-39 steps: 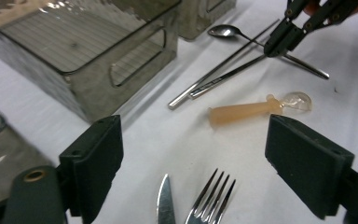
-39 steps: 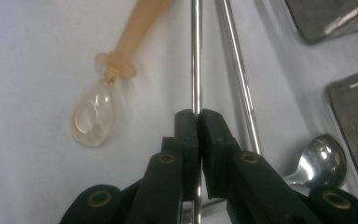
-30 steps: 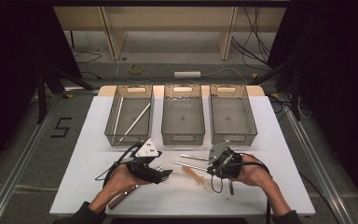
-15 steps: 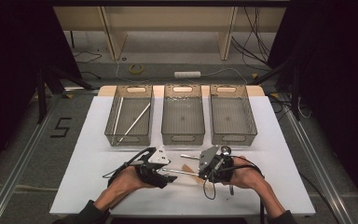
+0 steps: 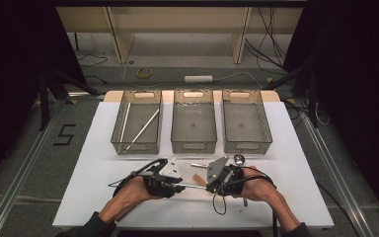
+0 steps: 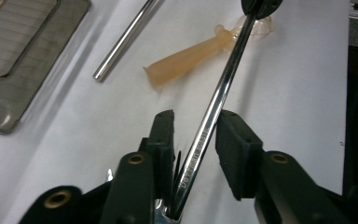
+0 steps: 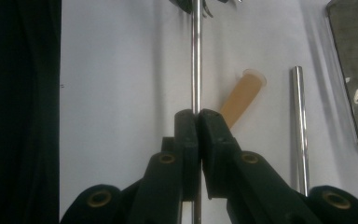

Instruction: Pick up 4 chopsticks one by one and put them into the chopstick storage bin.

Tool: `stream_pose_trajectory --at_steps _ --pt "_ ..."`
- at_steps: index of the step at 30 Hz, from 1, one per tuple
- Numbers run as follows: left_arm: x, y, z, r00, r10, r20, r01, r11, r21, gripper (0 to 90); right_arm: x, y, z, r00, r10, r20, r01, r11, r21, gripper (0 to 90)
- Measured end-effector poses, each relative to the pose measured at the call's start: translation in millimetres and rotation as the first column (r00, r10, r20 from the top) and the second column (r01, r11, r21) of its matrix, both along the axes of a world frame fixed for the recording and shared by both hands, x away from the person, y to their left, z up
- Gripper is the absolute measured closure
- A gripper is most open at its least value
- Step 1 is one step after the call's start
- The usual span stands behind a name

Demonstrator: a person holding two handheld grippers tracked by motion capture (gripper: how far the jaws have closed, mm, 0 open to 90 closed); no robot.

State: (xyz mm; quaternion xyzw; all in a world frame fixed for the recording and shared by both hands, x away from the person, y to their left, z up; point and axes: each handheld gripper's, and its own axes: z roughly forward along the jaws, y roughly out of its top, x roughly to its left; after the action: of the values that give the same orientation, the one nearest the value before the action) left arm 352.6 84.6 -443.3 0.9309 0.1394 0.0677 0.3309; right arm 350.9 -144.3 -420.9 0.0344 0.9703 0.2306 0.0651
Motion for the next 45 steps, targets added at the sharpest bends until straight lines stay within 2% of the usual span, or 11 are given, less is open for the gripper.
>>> stream_pose_trajectory --at_steps 4,8,14,19,21,22,27,33,36,40,45 --pt "-1.0 -0.6 -0.7 0.9995 -0.032 -0.006 0.032 0.9993 0.019 71.6 -0.5 -0.1 0.2 0.9999 0.012 -0.001 -0.012 0.9999 -0.001 86.1" --pt "-2.9 -1.2 0.4 0.9978 -0.064 0.015 0.063 0.9975 0.031 74.2 -0.4 -1.1 -0.6 0.9996 0.028 0.004 -0.028 0.9996 0.0 86.1" --pt "-4.7 -1.6 0.9 0.9963 -0.084 0.021 0.083 0.9962 0.026 76.7 0.5 -3.8 -0.8 0.9991 0.042 0.008 -0.042 0.9991 0.007 85.4" --pt "-6.8 -1.7 1.4 0.9933 -0.116 0.008 0.116 0.9931 0.018 81.6 4.1 -7.0 0.1 0.9998 0.009 0.019 -0.009 0.9996 0.027 80.8" --pt "-7.9 -1.3 1.7 0.9943 -0.105 0.021 0.104 0.9943 0.022 82.8 7.6 -10.4 1.2 0.9997 -0.018 0.019 0.017 0.9992 0.036 80.5" --pt "-7.2 -0.1 1.8 0.9954 -0.094 0.018 0.094 0.9953 0.022 82.9 8.9 -12.7 2.7 0.9993 -0.032 0.021 0.031 0.9981 0.053 76.9" --pt "-2.8 6.7 4.0 0.9985 -0.053 0.017 0.052 0.9986 0.011 82.9 12.8 -24.5 15.9 0.9926 -0.121 0.001 0.119 0.9768 0.178 65.9" --pt "0.9 14.8 7.8 0.9997 -0.013 0.019 0.013 0.9999 -0.002 82.9 14.3 -28.9 18.2 0.983 -0.183 -0.012 0.181 0.9592 0.217 53.0" --pt "2.0 19.3 10.7 0.9991 0.005 0.041 -0.005 0.9999 -0.015 83.0 13.9 -31.3 20.0 0.974 -0.226 0.02 0.213 0.943 0.255 49.8" --pt "6.4 25.8 13.3 0.997 0.06 0.048 -0.058 0.9976 -0.037 82.9 12.3 -36.8 25.2 0.9619 -0.272 0.031 0.247 0.9113 0.33 48.0" --pt "9.6 32.6 16.8 0.9932 0.107 0.047 -0.104 0.9927 -0.06 82.9 9.5 -40.9 28.8 0.9541 -0.297 0.037 0.264 0.8916 0.368 45.6"
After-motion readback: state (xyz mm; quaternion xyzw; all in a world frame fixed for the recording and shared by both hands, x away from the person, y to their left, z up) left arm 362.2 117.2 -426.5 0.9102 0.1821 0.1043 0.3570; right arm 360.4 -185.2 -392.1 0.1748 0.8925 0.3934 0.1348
